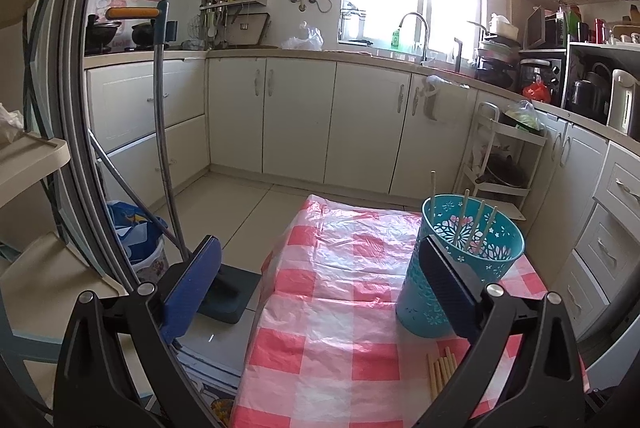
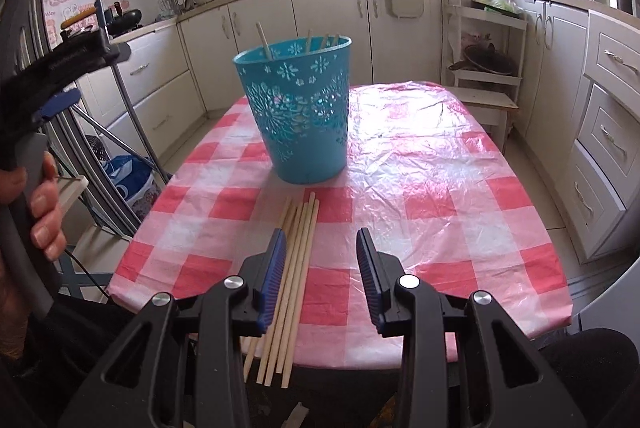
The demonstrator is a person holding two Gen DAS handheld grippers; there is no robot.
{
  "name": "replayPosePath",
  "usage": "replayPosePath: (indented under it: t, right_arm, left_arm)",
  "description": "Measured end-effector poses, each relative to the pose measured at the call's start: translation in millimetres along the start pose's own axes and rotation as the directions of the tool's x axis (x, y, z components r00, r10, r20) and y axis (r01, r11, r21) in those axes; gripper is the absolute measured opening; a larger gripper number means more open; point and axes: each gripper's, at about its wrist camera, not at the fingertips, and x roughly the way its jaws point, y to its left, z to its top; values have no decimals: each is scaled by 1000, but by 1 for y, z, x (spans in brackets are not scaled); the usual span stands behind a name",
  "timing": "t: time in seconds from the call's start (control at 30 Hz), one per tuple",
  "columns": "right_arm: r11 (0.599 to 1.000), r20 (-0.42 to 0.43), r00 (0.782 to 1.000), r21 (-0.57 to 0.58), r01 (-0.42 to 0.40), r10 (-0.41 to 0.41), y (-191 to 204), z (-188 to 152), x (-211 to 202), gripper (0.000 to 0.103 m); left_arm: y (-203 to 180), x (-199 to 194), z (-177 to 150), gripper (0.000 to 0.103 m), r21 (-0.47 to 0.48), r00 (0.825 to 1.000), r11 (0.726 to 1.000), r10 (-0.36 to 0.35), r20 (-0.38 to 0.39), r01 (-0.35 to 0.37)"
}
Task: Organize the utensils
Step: 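Withdraw the right tool from the basket while the left tool moves toward the chopsticks, then lower the left tool onto the chopsticks and close on one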
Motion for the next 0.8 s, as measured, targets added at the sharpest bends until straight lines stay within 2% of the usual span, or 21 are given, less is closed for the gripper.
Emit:
replayPosePath:
  t: [0.27, 0.47, 0.57, 0.67, 0.7, 0.77, 0.8]
  right_arm:
    - [1000, -91, 996, -11, 8, -9, 4, -5, 46, 34]
    - [999, -128, 991, -42, 30, -36, 8, -4, 77, 30]
    - [997, -158, 986, -57, 45, -53, 9, -5, 92, 28]
    - [996, -152, 987, -82, 45, -58, 12, -5, 97, 28]
    - [995, -153, 986, -91, 45, -59, 13, -5, 97, 28]
    - [993, -154, 986, -108, 43, -59, 14, -3, 99, 28]
    - [993, -160, 986, -111, 34, -52, 13, -3, 100, 28]
  left_arm:
    - [-5, 15, -8, 95, 26, 996, 999, -20, -85, 22]
    - [-17, 33, -21, 95, 79, 981, 995, -38, -189, 53]
    - [-28, 47, -34, 95, 122, 958, 989, -52, -283, 89]
    - [-40, 64, -56, 95, 136, 913, 979, -87, -399, 153]
    - [-44, 70, -64, 95, 134, 890, 975, -103, -444, 179]
    - [-50, 77, -77, 95, 133, 861, 969, -117, -494, 208]
    - [-52, 80, -82, 95, 137, 853, 967, -117, -509, 215]
